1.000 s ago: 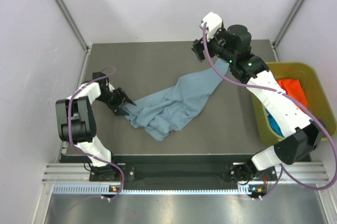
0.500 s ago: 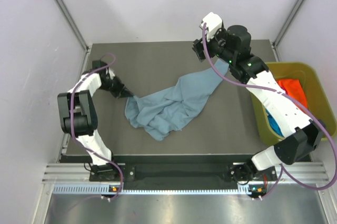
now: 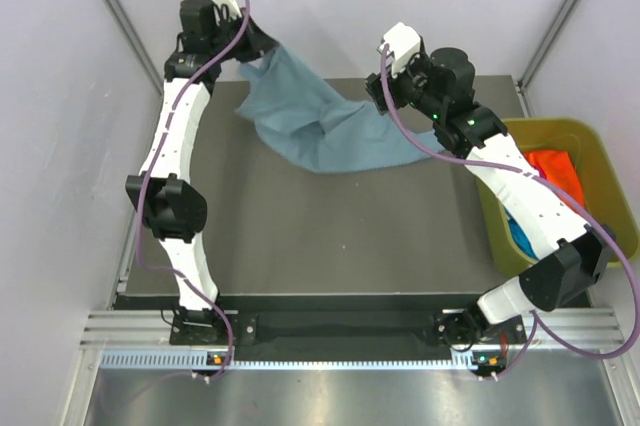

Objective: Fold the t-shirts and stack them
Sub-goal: Flatten the tshirt out

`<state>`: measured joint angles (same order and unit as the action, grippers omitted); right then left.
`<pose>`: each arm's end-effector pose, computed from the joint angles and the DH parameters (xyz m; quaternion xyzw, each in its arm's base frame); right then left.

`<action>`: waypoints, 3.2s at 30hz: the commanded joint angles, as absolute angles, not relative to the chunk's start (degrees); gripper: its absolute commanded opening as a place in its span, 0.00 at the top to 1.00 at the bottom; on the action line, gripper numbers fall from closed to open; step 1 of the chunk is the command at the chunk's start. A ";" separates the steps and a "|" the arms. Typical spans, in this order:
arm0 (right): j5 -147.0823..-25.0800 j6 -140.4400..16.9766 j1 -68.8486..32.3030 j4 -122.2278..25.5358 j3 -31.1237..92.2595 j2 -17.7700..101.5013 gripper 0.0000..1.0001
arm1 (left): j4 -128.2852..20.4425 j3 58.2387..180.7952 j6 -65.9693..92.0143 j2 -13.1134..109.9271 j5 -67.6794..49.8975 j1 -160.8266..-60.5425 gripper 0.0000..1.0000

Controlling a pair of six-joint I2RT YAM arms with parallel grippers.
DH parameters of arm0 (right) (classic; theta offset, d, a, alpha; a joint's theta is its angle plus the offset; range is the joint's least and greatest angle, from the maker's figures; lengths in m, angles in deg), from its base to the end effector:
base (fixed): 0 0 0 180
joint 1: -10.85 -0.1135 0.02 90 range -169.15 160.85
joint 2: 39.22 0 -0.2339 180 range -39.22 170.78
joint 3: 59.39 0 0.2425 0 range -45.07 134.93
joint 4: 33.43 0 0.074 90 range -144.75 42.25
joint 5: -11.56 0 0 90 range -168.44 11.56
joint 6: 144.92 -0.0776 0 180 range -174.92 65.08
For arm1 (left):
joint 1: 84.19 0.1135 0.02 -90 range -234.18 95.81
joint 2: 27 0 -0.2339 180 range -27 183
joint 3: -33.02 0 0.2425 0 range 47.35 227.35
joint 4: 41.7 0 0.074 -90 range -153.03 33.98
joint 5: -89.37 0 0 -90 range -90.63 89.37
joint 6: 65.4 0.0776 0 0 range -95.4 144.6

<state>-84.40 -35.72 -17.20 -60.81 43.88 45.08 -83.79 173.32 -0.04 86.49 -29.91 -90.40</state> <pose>0.3277 0.1838 0.4030 -0.3341 0.6791 0.0896 0.6475 0.4595 -0.0882 0.4001 0.0282 0.7837 -0.3498 0.5125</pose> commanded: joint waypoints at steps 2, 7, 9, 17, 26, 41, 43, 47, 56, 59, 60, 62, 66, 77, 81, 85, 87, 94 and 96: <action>-83.80 -34.44 -16.92 -58.65 45.03 43.23 0.22 | -71.34 171.29 5.79 80.07 -23.32 -88.76 1.00; -84.06 -34.70 -16.92 -58.65 44.76 42.79 0.22 | -64.90 168.89 12.72 72.32 -16.19 -88.76 1.00; -84.59 -35.58 -16.74 -58.47 45.28 42.79 0.22 | -65.69 170.21 13.79 71.88 -15.40 -88.76 1.00; -84.59 -36.37 -15.95 -57.77 46.08 41.56 0.22 | -66.31 186.99 17.22 76.70 -9.86 -88.76 1.00; -80.46 -40.15 -7.45 -56.45 42.65 37.96 0.21 | -73.06 184.72 12.39 84.08 -23.64 -97.27 1.00; -78.09 -41.38 2.50 -56.63 36.59 29.43 0.21 | -81.78 175.32 3.77 97.19 -39.30 -121.01 0.95; -80.63 -41.73 2.51 -56.89 35.19 28.90 0.21 | -82.82 173.48 4.12 95.88 -37.38 -120.75 0.40; -85.98 -41.56 2.59 -58.21 33.07 29.16 0.21 | -86.08 170.84 7.02 90.61 -30.44 -116.80 0.24; -111.99 -47.26 -0.21 -64.36 32.27 39.43 0.27 | -95.04 159.34 15.98 76.21 -22.00 -95.45 0.30; -114.99 -47.62 -2.93 -69.08 36.66 46.37 0.30 | -96.01 151.08 16.25 70.59 -20.06 -92.71 0.33; -117.35 -47.36 -3.55 -70.50 38.06 48.48 0.30 | -96.62 147.32 17.21 69.25 -19.79 -92.54 0.33; -120.87 -46.66 -5.48 -73.14 41.06 53.76 0.32 | -97.42 143.96 17.74 65.49 -18.57 -92.45 0.33; -123.42 -41.22 -10.49 -76.39 44.57 61.31 0.34 | -99.26 135.61 17.84 59.86 -15.58 -92.18 0.35; -117.14 -31.71 -27.01 -85.73 46.44 71.26 0.43 | -100.77 130.76 15.11 56.32 -15.04 -88.67 0.38; -110.00 -33.82 -28.43 -82.30 40.02 70.91 0.48 | -100.41 132.42 14.41 56.94 -14.52 -88.23 0.37; -104.03 -34.09 -28.43 -78.08 35.97 71.79 0.53 | -100.41 132.78 14.06 57.02 -14.87 -88.14 0.37; -101.91 -34.17 -28.35 -77.11 35.88 72.84 0.53 | -100.32 132.08 13.44 56.94 -15.56 -88.14 0.38; -101.12 -36.81 -28.17 -73.42 38.69 75.48 0.53 | -100.23 130.23 12.47 56.58 -16.89 -88.14 0.38; -101.03 -36.99 -28.17 -73.15 39.48 76.18 0.53 | -100.15 130.05 12.12 56.76 -17.15 -88.05 0.38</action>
